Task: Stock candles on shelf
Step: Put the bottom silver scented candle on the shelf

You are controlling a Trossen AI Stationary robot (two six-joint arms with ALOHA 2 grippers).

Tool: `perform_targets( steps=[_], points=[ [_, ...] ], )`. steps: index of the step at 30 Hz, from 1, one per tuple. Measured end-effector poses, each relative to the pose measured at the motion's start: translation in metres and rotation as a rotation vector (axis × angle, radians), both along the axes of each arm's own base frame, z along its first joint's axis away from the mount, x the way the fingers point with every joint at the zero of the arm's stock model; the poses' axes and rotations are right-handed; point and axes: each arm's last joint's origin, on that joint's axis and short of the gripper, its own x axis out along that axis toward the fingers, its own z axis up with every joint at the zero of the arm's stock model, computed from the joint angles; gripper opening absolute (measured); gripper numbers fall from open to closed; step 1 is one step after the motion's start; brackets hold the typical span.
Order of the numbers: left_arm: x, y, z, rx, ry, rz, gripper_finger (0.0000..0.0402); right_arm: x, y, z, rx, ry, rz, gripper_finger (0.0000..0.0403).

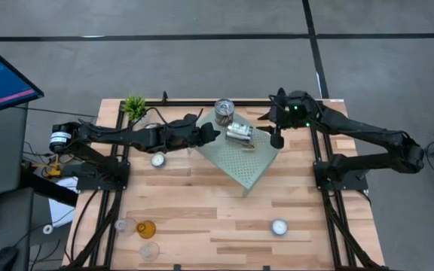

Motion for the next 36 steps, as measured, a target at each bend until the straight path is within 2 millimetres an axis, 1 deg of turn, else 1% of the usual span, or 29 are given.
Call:
perform_targets(
  steps=[4, 11, 19, 22, 25, 29, 33, 36],
  points=[
    [0.000, 0.000, 0.000, 0.000, -0.004, 0.000, 0.0004, 0.001, 0.001, -0.003, -0.003, -0.002, 0.015, 0.0145],
    [0.000, 0.000, 0.001, 0.000, -0.007, 0.005, 0.0004, 0.012, -0.004, -0.016, 0.013, -0.012, 0.048, 0.0133],
    [0.000, 0.000, 0.001, -0.002, -0.008, 0.005, 0.0004, 0.016, -0.006, -0.015, -0.005, -0.044, 0.054, 0.0132],
    [0.000, 0.000, 0.001, -0.002, -0.008, 0.005, 0.0004, 0.016, -0.006, -0.015, -0.001, -0.046, 0.062, 0.0126],
    [0.000, 0.000, 0.001, -0.002, -0.008, 0.005, 0.0004, 0.017, -0.005, -0.015, 0.016, -0.057, 0.093, 0.0104],
    [0.000, 0.000, 0.001, -0.006, -0.010, 0.007, 0.0004, 0.018, -0.002, -0.015, 0.011, -0.061, 0.140, 0.0060],
    [0.000, 0.000, 0.001, -0.017, -0.015, 0.010, 0.0004, 0.018, -0.001, -0.015, 0.002, -0.057, 0.149, 0.0016],
    [0.000, 0.000, 0.001, -0.019, -0.018, 0.011, 0.0004, 0.018, -0.001, -0.015, 0.004, -0.058, 0.149, 0.0004]
  ],
)
